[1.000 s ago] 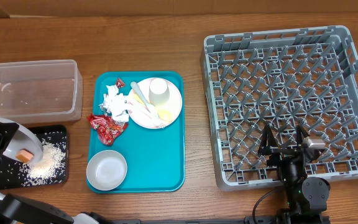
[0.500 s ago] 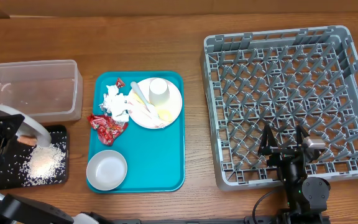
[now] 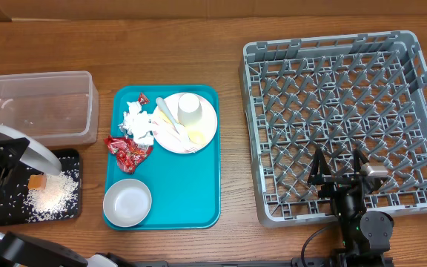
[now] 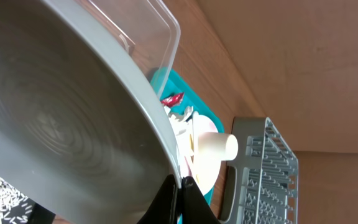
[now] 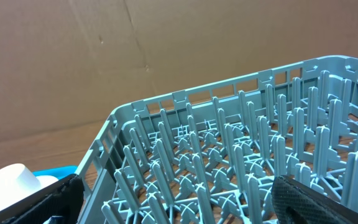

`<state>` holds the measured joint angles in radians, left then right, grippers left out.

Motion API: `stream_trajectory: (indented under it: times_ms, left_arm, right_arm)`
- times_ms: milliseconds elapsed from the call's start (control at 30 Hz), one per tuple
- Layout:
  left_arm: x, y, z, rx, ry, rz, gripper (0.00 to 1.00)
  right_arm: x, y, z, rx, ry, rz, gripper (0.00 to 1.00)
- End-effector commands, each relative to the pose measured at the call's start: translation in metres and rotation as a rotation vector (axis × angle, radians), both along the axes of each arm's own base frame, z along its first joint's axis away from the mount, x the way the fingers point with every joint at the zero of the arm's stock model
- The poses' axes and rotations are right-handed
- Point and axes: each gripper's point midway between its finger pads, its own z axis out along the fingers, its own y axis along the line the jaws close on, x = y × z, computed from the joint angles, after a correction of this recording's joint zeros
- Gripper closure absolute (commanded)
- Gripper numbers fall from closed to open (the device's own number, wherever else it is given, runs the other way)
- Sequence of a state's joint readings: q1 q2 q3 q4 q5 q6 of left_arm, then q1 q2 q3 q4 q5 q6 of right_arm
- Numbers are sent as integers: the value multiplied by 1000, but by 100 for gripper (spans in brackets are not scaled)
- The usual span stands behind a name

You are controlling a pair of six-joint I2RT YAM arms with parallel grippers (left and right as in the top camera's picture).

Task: Sort waste into correct bins and load items into the dishwasher rack
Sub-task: 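Carry the plate left and tip the food onto the black tray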

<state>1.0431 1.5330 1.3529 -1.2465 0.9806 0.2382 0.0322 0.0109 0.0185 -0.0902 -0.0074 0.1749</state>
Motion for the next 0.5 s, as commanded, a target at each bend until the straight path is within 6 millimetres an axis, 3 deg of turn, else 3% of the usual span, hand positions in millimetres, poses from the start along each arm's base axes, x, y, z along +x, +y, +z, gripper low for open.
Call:
stream_trajectory:
  times_ms: [0,100,167,200,367,467]
  left_arm:
    - [-2,-12,29,75,-75,-26,96]
    - [-2,-34,52,133,-114,-63,96]
    - [-1,-57,65,175,-132,-107,96]
    - [-1,-79,70,217,-109,-147,96]
    - [-7,-148,62,349,6,-320,96]
    - [-12,-206,52,397,65,-494,96]
  right_arm:
    - [0,-2,-2,-8,-4,-11,0]
    - [0,-2,-2,-8,-4,-11,0]
    - [0,-2,-2,-8,-4,-11,0]
    - [0,-2,-2,-8,-4,-11,0]
    - [0,-2,-2,-8,-4,-11,0]
    - [0,-2,-2,-8,-4,-11,0]
